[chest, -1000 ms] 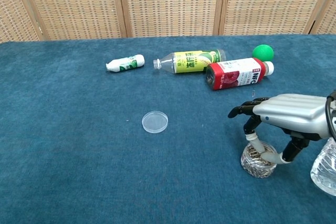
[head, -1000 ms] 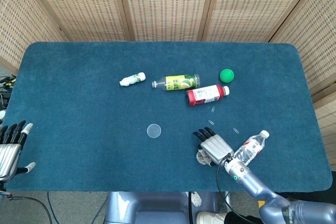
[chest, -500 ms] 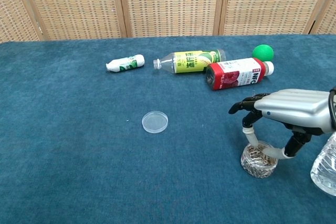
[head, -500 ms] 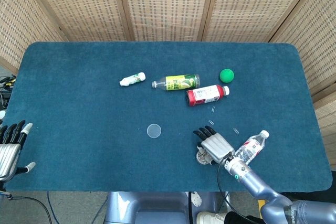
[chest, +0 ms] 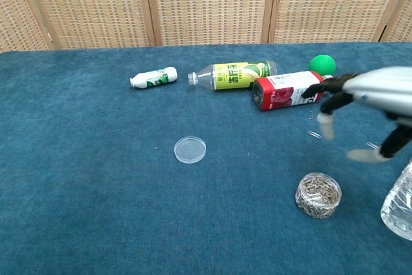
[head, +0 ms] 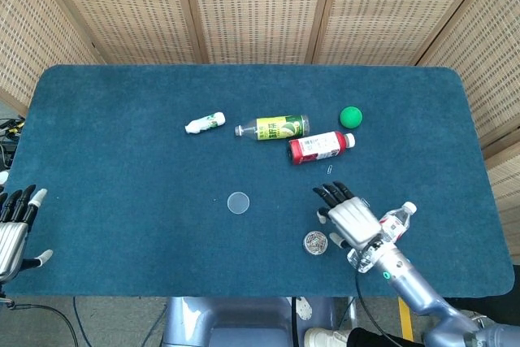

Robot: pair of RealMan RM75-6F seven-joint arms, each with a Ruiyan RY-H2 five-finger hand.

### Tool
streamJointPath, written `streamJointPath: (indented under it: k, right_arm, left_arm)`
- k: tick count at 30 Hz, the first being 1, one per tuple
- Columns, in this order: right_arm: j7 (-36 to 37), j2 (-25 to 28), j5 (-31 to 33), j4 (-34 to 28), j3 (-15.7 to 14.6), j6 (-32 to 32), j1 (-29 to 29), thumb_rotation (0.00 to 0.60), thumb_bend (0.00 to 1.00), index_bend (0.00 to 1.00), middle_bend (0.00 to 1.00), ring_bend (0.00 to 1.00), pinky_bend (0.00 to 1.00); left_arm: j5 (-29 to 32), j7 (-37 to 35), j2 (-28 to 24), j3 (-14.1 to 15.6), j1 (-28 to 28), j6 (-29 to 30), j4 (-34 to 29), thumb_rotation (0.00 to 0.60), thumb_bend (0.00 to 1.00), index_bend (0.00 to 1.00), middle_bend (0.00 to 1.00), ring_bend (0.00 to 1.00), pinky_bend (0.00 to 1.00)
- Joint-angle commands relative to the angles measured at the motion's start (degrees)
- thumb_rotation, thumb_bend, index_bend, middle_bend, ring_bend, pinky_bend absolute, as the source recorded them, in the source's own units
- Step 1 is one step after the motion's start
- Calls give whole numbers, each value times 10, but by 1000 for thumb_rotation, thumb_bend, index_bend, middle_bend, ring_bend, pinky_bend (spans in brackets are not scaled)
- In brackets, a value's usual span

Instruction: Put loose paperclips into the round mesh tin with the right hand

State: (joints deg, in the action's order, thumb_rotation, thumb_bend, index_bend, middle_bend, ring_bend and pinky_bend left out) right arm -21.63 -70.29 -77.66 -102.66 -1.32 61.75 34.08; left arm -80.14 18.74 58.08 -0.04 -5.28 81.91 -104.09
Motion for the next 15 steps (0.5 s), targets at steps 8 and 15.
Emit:
streamJointPath:
  k: [8,15]
  right_arm:
    - [108,64,-100,83,-27,256,-179,600,0,7,0,0,0]
    - [109,49,-85,96,-7,289,-215,600,0,0,0,0,0]
  left_arm:
    - [-40,1,2,4,14,37,2,600,52,0,0,0,0]
    - [-63,-16,-1,6,24,59,5,600,52,0,0,0,0]
